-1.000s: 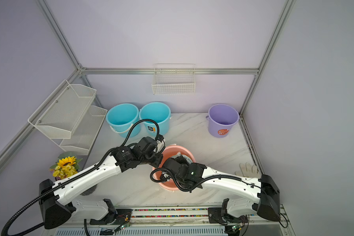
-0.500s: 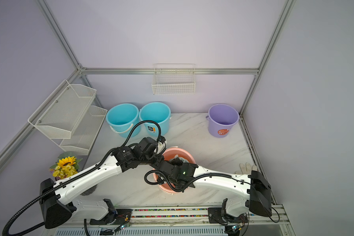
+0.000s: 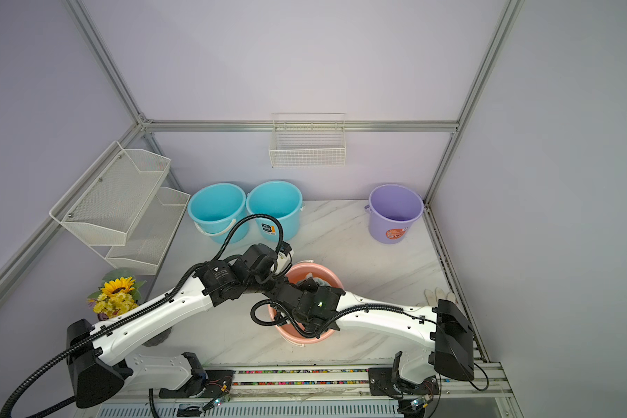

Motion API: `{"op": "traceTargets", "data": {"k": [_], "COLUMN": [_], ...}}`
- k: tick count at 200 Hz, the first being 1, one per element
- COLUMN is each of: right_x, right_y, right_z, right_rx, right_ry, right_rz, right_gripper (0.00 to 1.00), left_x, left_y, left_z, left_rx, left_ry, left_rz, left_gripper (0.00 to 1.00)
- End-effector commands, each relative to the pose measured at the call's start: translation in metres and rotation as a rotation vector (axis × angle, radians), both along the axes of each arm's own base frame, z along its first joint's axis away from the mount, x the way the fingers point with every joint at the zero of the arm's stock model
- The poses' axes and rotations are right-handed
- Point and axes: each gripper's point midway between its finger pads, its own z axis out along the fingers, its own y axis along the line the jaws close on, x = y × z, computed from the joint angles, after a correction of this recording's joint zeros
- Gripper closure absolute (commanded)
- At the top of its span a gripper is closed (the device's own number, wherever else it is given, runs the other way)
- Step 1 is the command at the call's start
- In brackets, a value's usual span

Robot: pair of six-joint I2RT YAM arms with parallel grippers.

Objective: Wipe the inside of the bucket with a cloth
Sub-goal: Wipe the dirt from the inside of the bucket.

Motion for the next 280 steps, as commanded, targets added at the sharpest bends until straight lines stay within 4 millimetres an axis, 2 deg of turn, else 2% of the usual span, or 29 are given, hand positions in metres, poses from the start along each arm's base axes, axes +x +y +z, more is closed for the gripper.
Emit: {"op": "traceTargets", "data": {"k": [1, 53, 94, 134, 191, 212, 231, 256, 280], "right_x": [-0.003, -0.003, 0.003, 0.014, 0.023, 0.026, 0.029, 0.028, 0.016], "right_y": [0.010, 0.009, -0.001, -0.015, -0.004, -0.003, -0.001, 0.000, -0.001], "right_z": [-0.003, 0.002, -0.006, -0.033, -0.089, -0.100, -0.091, -0.057, -0.021], "right_rx": [0.032, 0.074, 0.079, 0.118, 0.225, 0.235, 0.266, 0.291, 0.279], "right_ry": [0.019, 0.013, 0.049, 0.139, 0.255, 0.268, 0.248, 0.209, 0.170], "right_rz": [0.000, -0.021, -0.050, -0.099, -0.115, -0.130, -0.149, -0.145, -0.118], "right_gripper": [1.00, 1.00, 1.00, 1.00, 1.00, 1.00, 1.00, 1.00, 1.00], "left_x": [0.008, 0.003, -0.001, 0.000, -0.001, 0.001, 0.002, 0.003, 0.007], "left_y": [-0.015, -0.010, -0.015, -0.017, -0.025, -0.023, -0.021, -0.019, -0.015], "left_z": [0.050, 0.065, 0.076, 0.069, 0.062, 0.059, 0.053, 0.044, 0.040], "left_rx": [-0.167, -0.204, -0.233, -0.226, -0.248, -0.241, -0.223, -0.189, -0.160], "left_ry": [-0.082, -0.110, -0.108, -0.073, -0.026, -0.022, -0.012, 0.000, -0.003], "left_rz": [0.024, 0.022, -0.007, 0.006, 0.019, 0.036, 0.048, 0.063, 0.083], "left_gripper": [1.00, 1.00, 1.00, 1.00, 1.00, 1.00, 1.00, 1.00, 1.00]}}
